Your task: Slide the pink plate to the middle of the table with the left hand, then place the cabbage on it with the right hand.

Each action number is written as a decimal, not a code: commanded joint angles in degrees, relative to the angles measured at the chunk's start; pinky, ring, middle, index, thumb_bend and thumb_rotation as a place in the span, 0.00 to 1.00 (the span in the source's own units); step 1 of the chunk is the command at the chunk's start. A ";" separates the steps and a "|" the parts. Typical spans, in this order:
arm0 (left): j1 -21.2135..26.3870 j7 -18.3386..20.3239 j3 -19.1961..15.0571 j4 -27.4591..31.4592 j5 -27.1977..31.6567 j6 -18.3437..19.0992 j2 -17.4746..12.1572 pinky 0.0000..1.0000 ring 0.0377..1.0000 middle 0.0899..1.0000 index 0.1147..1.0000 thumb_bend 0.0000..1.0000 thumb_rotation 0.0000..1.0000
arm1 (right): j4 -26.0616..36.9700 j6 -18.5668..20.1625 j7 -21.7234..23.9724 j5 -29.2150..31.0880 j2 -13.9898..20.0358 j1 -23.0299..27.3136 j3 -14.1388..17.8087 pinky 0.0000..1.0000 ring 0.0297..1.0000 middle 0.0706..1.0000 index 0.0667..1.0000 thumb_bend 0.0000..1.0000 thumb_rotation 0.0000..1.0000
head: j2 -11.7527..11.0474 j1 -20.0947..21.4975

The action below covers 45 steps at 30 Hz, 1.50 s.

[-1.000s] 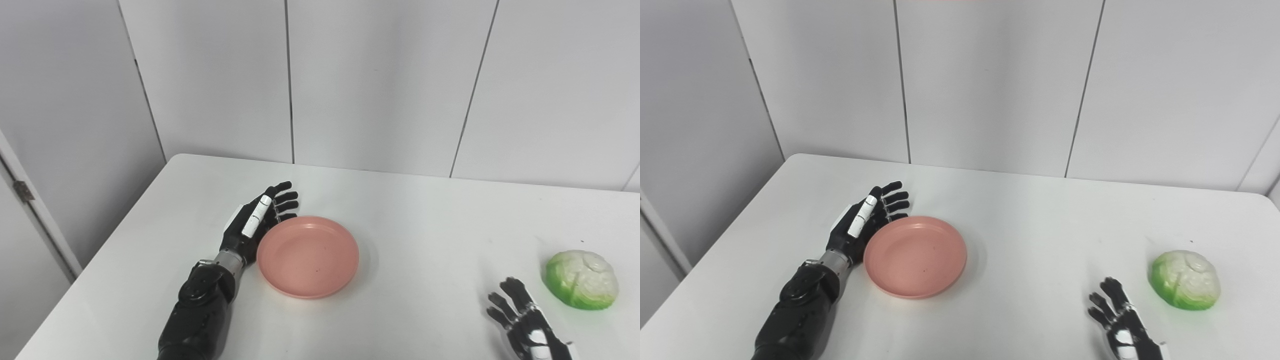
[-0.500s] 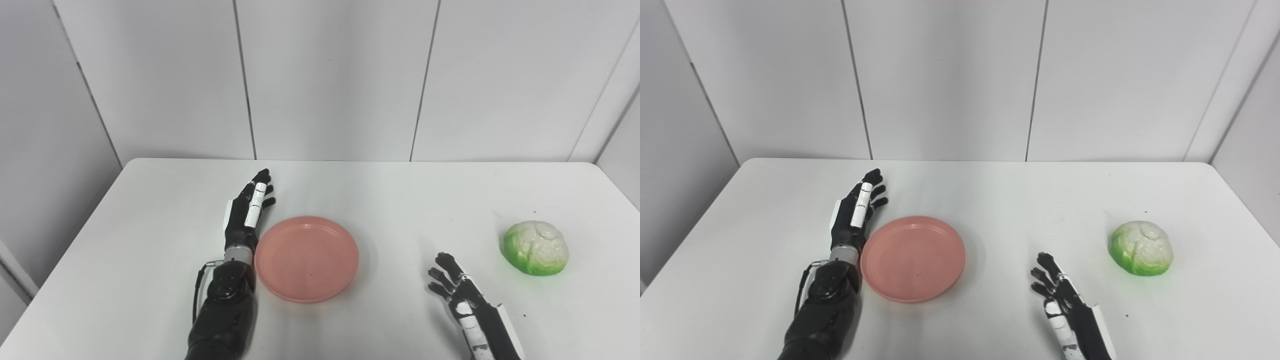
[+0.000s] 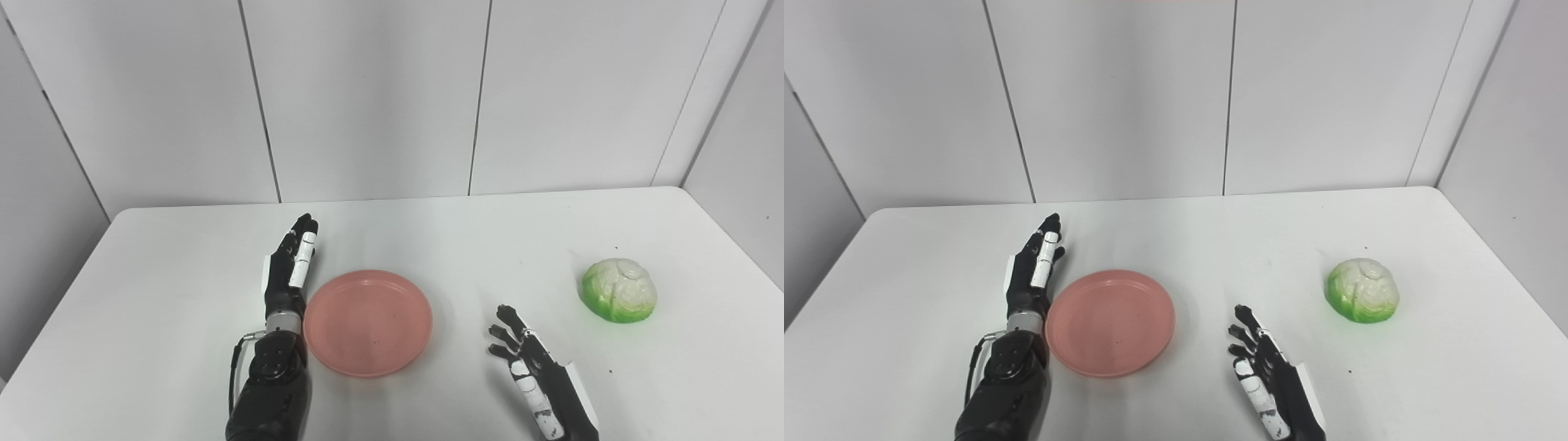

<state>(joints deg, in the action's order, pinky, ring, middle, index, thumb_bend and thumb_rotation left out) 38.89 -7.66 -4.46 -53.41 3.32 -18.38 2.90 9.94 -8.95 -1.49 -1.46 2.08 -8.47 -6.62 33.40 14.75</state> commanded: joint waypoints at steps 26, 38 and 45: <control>-3.05 7.79 -1.21 -9.94 3.40 -4.76 -3.83 0.87 0.90 0.90 0.81 0.77 0.84 | 24.92 35.84 35.25 -41.38 27.11 31.92 14.33 0.70 0.86 0.91 0.87 0.95 0.77 | -6.18 9.65; -3.62 8.07 -1.24 -9.22 3.55 -3.94 -3.68 0.85 0.89 0.90 0.82 0.77 0.84 | 6.80 35.15 38.97 -48.96 37.66 38.84 3.53 0.66 0.85 0.89 0.83 1.00 0.60 | -5.70 8.97; -3.76 8.39 -0.98 -8.69 3.71 -3.62 -3.66 0.84 0.89 0.90 0.83 0.76 0.83 | -2.33 35.83 52.00 -54.37 38.47 45.05 -2.40 0.69 0.91 0.95 0.85 1.00 0.42 | -5.41 8.67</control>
<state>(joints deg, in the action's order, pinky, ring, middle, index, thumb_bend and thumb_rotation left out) 40.48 -0.01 -5.36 -59.47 7.10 -22.25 -0.74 7.78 26.82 48.96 -53.96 38.43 32.56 -8.72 27.86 23.47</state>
